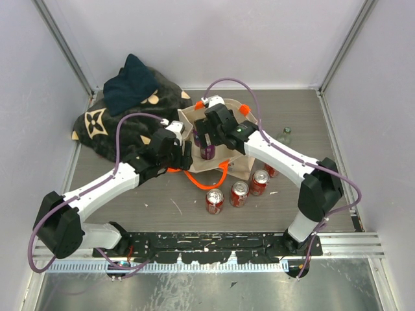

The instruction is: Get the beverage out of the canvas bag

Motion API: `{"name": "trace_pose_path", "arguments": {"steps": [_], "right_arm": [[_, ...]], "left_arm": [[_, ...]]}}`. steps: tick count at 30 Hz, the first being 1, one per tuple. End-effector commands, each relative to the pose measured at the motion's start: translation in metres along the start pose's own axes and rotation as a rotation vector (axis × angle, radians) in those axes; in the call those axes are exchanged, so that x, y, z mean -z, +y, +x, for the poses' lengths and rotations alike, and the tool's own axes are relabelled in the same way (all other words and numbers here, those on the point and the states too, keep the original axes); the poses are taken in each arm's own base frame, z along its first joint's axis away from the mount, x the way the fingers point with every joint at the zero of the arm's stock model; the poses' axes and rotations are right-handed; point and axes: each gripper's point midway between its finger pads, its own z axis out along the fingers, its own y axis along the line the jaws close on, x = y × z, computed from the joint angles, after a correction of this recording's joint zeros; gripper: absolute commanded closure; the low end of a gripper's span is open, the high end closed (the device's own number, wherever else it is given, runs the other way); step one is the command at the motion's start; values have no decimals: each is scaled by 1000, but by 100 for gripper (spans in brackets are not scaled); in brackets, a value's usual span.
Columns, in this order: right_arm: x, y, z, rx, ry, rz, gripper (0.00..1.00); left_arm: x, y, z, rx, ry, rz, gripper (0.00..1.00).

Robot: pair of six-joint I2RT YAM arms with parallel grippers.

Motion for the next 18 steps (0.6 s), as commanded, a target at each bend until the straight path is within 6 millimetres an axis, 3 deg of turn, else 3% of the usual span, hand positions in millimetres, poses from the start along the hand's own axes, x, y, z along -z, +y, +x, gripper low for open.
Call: {"name": "trace_pose_path", "arguments": {"steps": [1,14,16,18], "right_arm": [[-12,15,-22,5,-65,-79,3],[-77,20,11,29,50,-48,1],[-85,20,16,30,61,-44,3],[-92,19,19,30,64,-30,14]], "left_arm": [[4,3,2,4,3,-5,24],[-5,1,6,11,19,-1,21],[-7,1,6,11,24,-2,21],[-8,0,7,11,28,0,21]]}}
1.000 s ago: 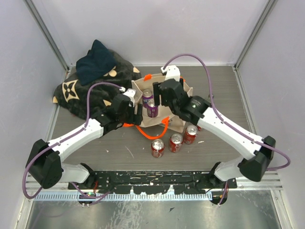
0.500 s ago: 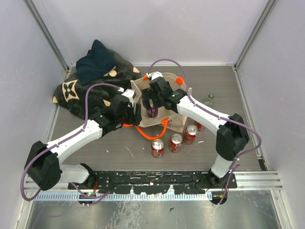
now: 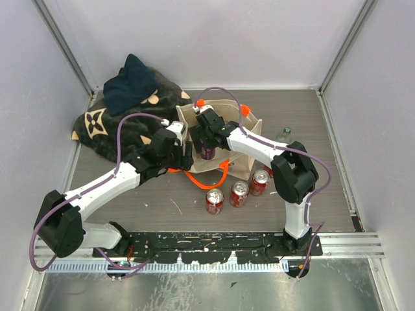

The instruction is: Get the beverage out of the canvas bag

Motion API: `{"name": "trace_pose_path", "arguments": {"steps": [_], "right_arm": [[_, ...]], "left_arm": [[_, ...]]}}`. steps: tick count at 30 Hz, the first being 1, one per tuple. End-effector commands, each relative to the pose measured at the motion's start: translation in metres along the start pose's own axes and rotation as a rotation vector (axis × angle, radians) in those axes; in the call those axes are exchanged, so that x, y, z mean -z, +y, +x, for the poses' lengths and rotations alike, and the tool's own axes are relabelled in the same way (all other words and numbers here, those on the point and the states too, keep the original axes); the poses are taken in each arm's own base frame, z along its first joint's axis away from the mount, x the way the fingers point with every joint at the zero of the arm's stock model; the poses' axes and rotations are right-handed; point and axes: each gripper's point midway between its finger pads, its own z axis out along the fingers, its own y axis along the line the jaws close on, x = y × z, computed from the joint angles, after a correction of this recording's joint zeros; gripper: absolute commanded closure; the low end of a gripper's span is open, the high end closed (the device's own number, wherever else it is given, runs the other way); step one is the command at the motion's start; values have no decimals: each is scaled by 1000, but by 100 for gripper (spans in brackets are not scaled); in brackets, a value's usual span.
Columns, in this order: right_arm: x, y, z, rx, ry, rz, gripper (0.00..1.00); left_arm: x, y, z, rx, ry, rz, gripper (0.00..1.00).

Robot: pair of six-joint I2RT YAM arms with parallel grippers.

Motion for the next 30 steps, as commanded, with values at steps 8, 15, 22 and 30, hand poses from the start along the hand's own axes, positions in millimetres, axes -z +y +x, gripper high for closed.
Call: {"name": "trace_pose_path", "arguments": {"steps": [8,15,22,30], "right_arm": [[5,-10,-39,-31,-152,53,99],[79,-9,-88,-43,-306,-24,99],[196,-39,-123,-91,-511,27,99],[297,-125,-82,-289,-616,312,99]], "left_arm": [[-8,-1,1,0,17,0,21],[-16,-5,-3,10,12,10,21],[-19,-10,-11,7,-2,27,20],[-21,-11,-23,-7,-30,22,19]]}}
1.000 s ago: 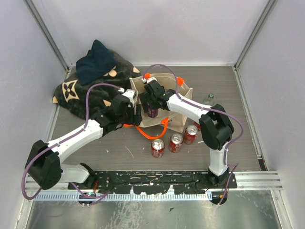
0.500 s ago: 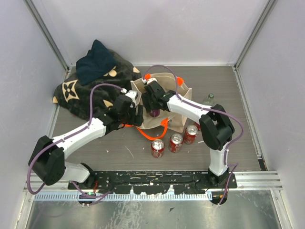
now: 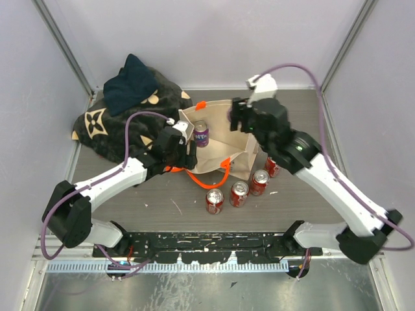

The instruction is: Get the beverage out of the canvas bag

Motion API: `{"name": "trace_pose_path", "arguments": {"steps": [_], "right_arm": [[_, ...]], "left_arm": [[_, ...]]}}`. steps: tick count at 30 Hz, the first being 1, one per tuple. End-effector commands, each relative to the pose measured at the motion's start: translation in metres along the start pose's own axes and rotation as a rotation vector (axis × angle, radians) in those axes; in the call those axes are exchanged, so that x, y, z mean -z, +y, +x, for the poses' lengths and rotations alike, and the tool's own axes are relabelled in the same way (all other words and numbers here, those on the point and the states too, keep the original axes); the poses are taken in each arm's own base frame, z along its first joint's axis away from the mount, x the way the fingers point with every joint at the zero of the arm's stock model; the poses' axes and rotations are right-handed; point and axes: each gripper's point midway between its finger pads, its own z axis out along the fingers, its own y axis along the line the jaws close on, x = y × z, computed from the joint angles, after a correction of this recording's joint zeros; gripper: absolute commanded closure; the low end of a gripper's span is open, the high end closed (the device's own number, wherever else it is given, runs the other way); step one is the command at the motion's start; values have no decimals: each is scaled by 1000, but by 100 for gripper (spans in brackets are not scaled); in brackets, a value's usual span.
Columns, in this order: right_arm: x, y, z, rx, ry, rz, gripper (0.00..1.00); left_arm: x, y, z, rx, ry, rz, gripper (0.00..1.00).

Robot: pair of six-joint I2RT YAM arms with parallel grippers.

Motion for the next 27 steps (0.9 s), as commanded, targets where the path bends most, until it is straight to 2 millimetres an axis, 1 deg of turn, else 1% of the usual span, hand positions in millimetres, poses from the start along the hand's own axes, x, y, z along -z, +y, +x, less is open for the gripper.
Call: {"name": "trace_pose_path", "arguments": {"steps": [1,2,4,5,6,8,10,13,18,23,27], "right_arm": [[48,-73,-7,-79,-75,302,99],[62,-88,-5,-97,-86,361,99],[77,-107,7,-116,-68,441,99],[85,-115,18,-137,-46,476,99],[91,-121,23,-149,-39,500,99],[101,-130,45,-194,9,550,99],[107,-136,67,-211,54,582,99],[109,-138,99,-219,126,598,99],[115,-137,140,-260,232,603,99],[123,-138,182,-294,326,622,99],[119,-135,216,-318,370,619,99]], "left_arm": [[0,-7,-28,-10,-66,13,20],[0,-7,-29,-11,-68,14,20],[-1,-7,-31,-14,-71,10,19],[0,-6,-32,-14,-76,5,19],[0,-5,-32,-13,-80,-1,19],[1,-4,-36,-14,-95,-6,19],[1,-4,-39,-14,-106,-6,19],[2,-4,-42,-16,-118,-10,19],[-3,-1,-49,-14,-147,-34,18],[-8,-5,-60,-5,-166,-27,18],[-11,-9,-58,3,-158,-10,18]]}}
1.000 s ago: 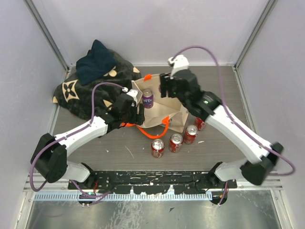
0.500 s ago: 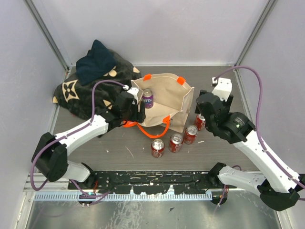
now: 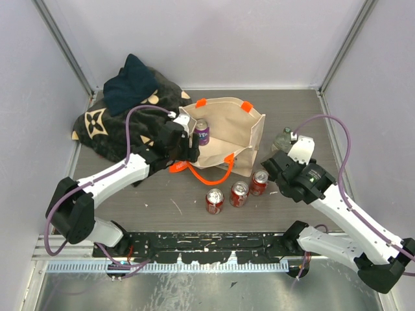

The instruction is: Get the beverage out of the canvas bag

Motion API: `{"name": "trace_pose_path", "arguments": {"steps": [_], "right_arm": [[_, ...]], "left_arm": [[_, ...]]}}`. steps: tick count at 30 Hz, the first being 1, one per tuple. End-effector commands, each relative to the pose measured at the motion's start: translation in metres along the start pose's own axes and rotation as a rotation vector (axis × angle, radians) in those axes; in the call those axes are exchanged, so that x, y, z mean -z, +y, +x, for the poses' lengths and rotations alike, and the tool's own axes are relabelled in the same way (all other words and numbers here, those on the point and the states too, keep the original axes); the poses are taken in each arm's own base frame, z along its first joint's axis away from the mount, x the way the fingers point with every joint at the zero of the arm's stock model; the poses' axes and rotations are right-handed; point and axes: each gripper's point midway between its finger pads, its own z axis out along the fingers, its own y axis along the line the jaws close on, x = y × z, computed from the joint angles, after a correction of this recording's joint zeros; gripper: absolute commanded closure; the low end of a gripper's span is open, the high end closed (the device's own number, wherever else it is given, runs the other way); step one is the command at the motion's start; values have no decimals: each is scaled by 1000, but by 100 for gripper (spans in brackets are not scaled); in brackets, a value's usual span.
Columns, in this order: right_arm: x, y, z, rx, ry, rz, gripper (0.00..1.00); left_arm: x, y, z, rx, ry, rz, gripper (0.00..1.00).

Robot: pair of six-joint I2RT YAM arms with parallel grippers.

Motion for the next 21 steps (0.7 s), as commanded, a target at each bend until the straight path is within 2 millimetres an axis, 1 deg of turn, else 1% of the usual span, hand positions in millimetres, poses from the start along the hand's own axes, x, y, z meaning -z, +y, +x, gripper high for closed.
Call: {"name": "trace_pose_path", "arguments": {"steps": [1,5,11,14,15,16,18,21], "right_arm": [[-13,5,16,-120,-2,-13,99],[-32,10,33,-145,-22,-14,99],[-50,21,35,-152,-73,-21,100],[-57,28,39,-148,-68,-24,99],[-60,30,41,-149,-64,-20,97],[-62,30,42,-152,-60,-14,93],[-66,30,48,-148,-46,3,79],[-70,29,55,-145,-29,19,49]], "left_arm": [[-5,-4,-22,15,-65,8,18],[-6,-2,-12,20,-44,7,18],[-1,2,-5,23,-37,-2,18],[1,3,-3,23,-35,-6,18],[2,3,-2,22,-33,-5,18],[2,3,-1,21,-30,-6,18],[3,4,0,21,-26,-9,18],[4,5,2,21,-21,-9,17]]}}
